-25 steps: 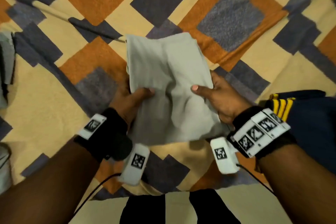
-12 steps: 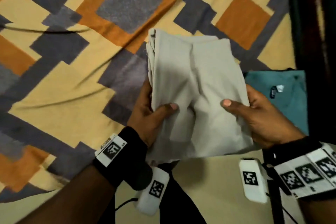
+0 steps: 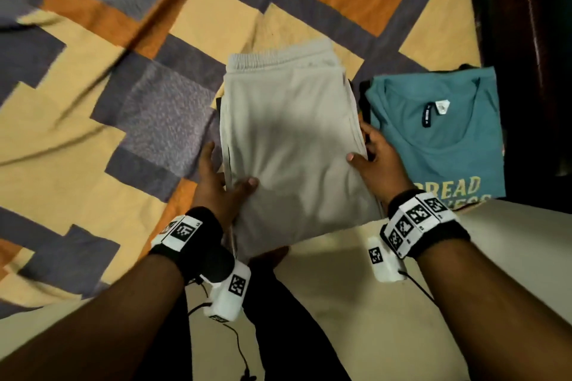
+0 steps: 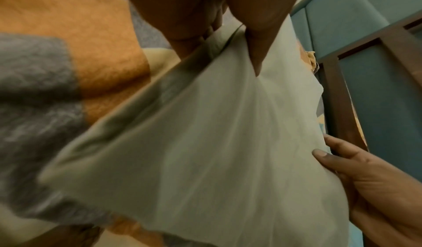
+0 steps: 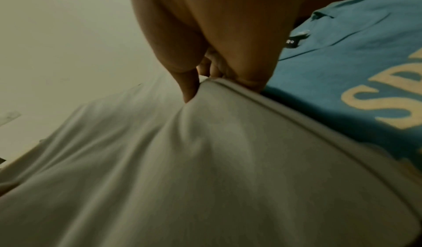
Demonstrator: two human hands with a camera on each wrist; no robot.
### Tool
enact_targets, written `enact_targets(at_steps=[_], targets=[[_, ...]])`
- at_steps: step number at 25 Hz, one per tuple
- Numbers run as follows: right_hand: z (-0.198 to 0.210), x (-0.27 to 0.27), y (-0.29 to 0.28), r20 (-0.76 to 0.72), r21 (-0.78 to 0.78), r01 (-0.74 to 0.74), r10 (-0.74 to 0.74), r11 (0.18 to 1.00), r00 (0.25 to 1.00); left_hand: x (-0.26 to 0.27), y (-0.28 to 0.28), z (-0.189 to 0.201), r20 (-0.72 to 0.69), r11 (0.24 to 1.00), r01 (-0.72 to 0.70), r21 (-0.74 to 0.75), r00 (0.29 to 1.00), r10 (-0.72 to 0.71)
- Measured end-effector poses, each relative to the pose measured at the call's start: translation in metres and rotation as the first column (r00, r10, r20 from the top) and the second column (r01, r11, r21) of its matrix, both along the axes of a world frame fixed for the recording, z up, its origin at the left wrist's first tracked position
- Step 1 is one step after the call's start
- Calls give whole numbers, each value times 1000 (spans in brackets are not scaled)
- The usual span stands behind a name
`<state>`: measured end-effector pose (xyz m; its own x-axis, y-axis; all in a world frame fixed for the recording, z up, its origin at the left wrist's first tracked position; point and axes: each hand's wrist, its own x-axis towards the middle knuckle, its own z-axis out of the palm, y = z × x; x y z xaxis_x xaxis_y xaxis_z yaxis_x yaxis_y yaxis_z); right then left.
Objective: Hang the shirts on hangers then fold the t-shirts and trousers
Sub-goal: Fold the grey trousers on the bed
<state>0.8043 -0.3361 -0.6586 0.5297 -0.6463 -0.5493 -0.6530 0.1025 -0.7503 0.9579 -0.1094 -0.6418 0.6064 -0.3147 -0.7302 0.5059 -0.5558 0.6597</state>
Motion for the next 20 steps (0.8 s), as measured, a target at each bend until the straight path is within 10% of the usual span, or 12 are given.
enact_targets(at_steps=[3, 5, 7, 9, 15, 20], targets=[[7, 6, 21, -134, -411, -214, 173, 886, 976, 12, -7, 17, 334, 951, 234, 201, 897, -291], [7, 25, 39, -171, -638, -355, 324, 683, 930, 26, -13, 13, 601, 824, 406, 396, 564, -567], [-2, 54, 51, -279, -656, -506, 443, 560, 852, 36, -29, -6, 552, 587, 510, 628, 238, -799], [-19, 78, 61, -459, -520, -670, 488, 531, 743, 45, -36, -27, 407, 402, 602, 690, 137, -903], [-6, 85, 81, -564, -578, -698, 411, 423, 716, 45, 1, -40, 381, 438, 685, 582, 246, -891], [21, 156, 211, -562, -566, -800, 616, 199, 552, 82, 150, -31, 190, 499, 589, 636, 507, -841]])
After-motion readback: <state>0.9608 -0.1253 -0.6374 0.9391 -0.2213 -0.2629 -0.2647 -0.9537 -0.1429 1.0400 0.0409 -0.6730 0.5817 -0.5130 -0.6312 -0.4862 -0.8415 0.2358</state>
